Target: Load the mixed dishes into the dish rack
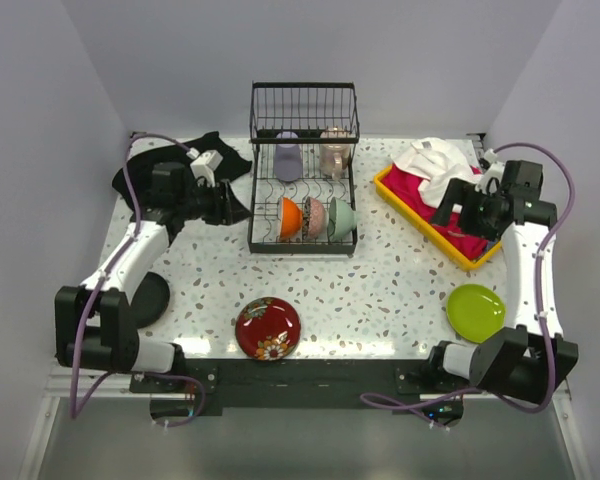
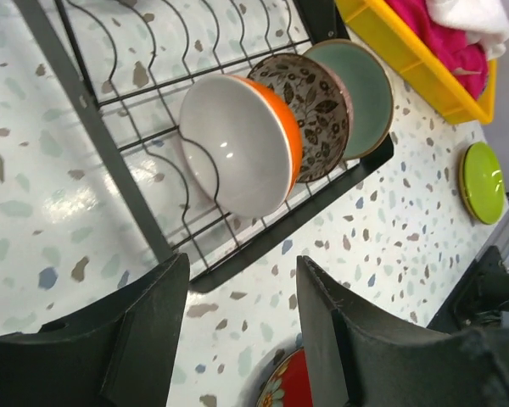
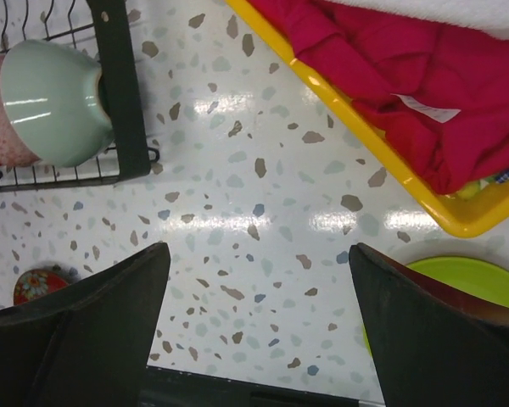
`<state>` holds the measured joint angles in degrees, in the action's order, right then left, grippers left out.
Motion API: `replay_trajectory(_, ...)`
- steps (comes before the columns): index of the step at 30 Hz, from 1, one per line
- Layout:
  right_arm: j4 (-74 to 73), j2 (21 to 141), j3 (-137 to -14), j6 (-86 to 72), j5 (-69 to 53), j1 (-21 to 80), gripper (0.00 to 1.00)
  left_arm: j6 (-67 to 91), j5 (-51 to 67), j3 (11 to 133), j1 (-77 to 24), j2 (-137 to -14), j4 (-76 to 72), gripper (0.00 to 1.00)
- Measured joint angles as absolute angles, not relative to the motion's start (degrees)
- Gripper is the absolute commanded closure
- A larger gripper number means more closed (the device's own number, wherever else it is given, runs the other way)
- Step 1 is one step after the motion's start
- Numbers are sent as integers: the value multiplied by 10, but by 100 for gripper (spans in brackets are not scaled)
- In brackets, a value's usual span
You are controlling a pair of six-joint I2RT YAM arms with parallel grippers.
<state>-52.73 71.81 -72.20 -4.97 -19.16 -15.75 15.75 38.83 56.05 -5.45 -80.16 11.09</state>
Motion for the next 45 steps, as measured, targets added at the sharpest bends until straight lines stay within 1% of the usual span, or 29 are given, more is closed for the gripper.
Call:
replay_trajectory(2, -527, 710, -713, -44, -202, -140, 11, 136, 383, 561, -44, -783, 147, 43)
replay_trajectory(5, -524, 689, -700, -33, -216, -83, 14, 89, 385, 561, -32, -764, 211, 46)
replay_trajectory(6, -523, 679, -696, -31, -225, -62, 15, 70, 391, 562, -31, -763, 236, 49)
replay_trajectory(9, -516, 651, -674, -25, -247, -11, 18, 7, 406, 572, -31, -773, 314, 51)
replay_trajectory(13, -513, 631, -628, -23, -267, 69, 18, -55, 416, 574, -34, -794, 382, 51)
replay_trajectory(16, -510, 635, -602, -31, -281, 117, 19, -88, 416, 573, -59, -798, 412, 51)
replay_trajectory(20, -497, 655, -594, -45, -293, 176, 19, -117, 408, 560, -115, -799, 416, 52)
replay_trajectory(24, -469, 685, -595, -58, -294, 234, 19, -150, 401, 541, -128, -821, 415, 53)
replay_trajectory(28, -437, 721, -596, -79, -294, 268, 20, -193, 391, 515, -128, -856, 415, 53)
replay_trajectory(36, -365, 814, -600, -116, -293, 316, 22, -252, 398, 512, -135, -940, 437, 53)
replay_trajectory(40, -341, 836, -600, -129, -292, 333, 22, -269, 409, 514, -142, -964, 451, 55)
replay_trajectory(45, -324, 854, -601, -139, -291, 342, 22, -282, 420, 521, -159, -980, 464, 61)
